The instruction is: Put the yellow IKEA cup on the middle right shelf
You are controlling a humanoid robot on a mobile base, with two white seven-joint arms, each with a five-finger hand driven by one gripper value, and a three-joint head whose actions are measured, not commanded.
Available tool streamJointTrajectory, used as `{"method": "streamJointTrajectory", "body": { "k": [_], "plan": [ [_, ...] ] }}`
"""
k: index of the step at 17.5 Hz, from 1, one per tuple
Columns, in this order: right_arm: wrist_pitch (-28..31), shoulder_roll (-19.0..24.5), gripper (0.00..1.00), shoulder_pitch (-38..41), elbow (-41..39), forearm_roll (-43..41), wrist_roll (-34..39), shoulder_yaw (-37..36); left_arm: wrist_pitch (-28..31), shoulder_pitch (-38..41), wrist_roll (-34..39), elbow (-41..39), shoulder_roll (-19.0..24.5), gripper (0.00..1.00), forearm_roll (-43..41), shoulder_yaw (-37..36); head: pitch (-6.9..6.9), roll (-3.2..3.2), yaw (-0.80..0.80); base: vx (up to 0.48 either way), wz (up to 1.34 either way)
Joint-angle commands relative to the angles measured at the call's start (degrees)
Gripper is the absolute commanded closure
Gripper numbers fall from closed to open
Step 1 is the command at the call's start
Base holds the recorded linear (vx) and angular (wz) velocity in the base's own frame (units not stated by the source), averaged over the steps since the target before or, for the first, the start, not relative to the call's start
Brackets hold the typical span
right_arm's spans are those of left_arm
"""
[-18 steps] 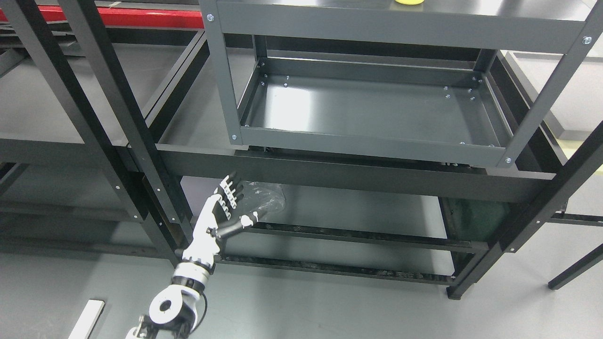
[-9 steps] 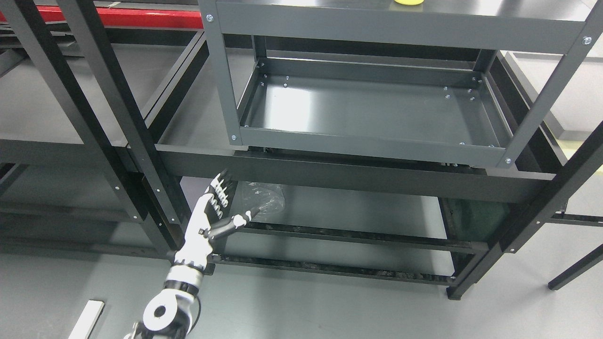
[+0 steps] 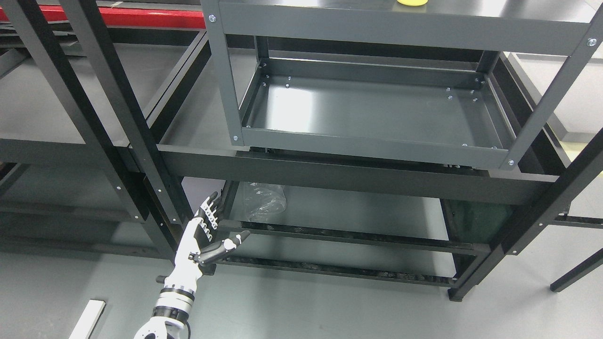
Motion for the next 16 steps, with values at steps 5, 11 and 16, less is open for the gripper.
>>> {"method": "streamJointTrajectory", "body": {
  "k": [5, 11, 16],
  "plan": [
    [0.0, -1.0, 0.01, 0.8, 0.0, -1.4, 0.0, 1.0, 0.6, -0.6, 0.0, -3.4, 0.0, 0.01, 0.0, 0.0, 0.00, 0.00, 0.00, 0.000, 0.00],
    [0.0, -1.0, 0.01, 0.8, 0.0, -1.4, 0.0, 1.0, 2.2, -4.5, 0.0, -6.0, -0.5, 0.01, 0.0, 0.0, 0.00, 0.00, 0.00, 0.000, 0.00],
    [0.0, -1.0, 0.01, 0.8, 0.0, -1.4, 0.0, 1.0, 3.1, -5.6, 0.0, -6.2, -1.0, 0.01, 0.0, -0.1, 0.00, 0.00, 0.00, 0.007, 0.00]
  ]
}}
